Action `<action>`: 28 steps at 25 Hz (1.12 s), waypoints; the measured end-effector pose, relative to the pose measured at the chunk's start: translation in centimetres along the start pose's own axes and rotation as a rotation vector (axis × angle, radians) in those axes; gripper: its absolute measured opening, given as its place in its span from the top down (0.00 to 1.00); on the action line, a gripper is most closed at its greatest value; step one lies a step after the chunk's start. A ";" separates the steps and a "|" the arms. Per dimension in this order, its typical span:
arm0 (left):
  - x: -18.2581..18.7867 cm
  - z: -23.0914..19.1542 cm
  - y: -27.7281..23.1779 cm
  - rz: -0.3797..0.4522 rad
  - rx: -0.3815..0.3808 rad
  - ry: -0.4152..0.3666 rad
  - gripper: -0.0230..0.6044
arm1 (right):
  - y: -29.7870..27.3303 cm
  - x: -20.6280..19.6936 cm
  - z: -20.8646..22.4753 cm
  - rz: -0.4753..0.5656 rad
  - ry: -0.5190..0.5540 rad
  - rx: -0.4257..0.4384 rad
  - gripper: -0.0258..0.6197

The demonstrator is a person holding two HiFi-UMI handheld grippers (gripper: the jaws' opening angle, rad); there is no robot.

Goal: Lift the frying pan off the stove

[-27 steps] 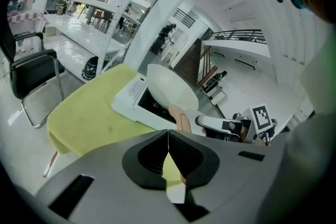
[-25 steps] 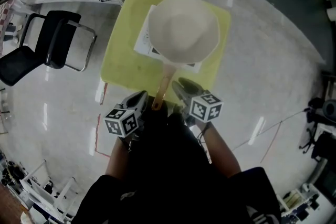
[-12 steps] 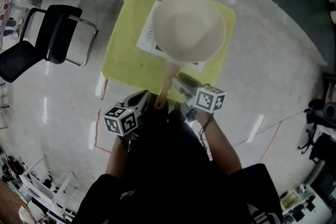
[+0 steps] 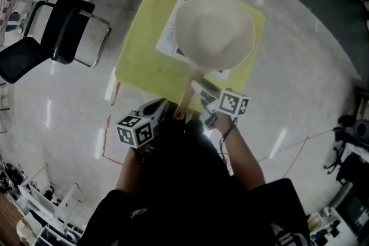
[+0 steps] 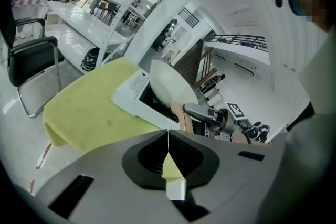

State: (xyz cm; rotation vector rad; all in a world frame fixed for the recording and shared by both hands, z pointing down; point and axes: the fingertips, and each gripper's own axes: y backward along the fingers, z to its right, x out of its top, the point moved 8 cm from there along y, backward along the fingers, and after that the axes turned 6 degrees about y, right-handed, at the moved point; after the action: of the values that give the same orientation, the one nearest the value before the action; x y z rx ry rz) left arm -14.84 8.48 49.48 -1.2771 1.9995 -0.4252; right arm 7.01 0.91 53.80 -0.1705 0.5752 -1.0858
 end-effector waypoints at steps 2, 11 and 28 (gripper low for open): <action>-0.1 -0.1 0.1 -0.003 -0.003 0.004 0.89 | -0.2 0.2 -0.1 0.010 -0.002 0.038 0.59; -0.3 0.0 -0.3 -0.032 -0.027 0.006 0.89 | -0.9 -0.8 0.0 0.023 -0.293 0.047 0.57; 0.0 0.5 -1.4 -0.088 -0.189 -0.012 0.89 | -3.1 0.3 1.4 -0.017 -0.276 0.035 0.60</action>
State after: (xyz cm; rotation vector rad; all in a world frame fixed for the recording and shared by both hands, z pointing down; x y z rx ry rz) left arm -13.60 7.88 49.93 -1.4842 2.0169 -0.2748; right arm 5.42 -0.96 56.14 -0.2899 0.3069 -1.0665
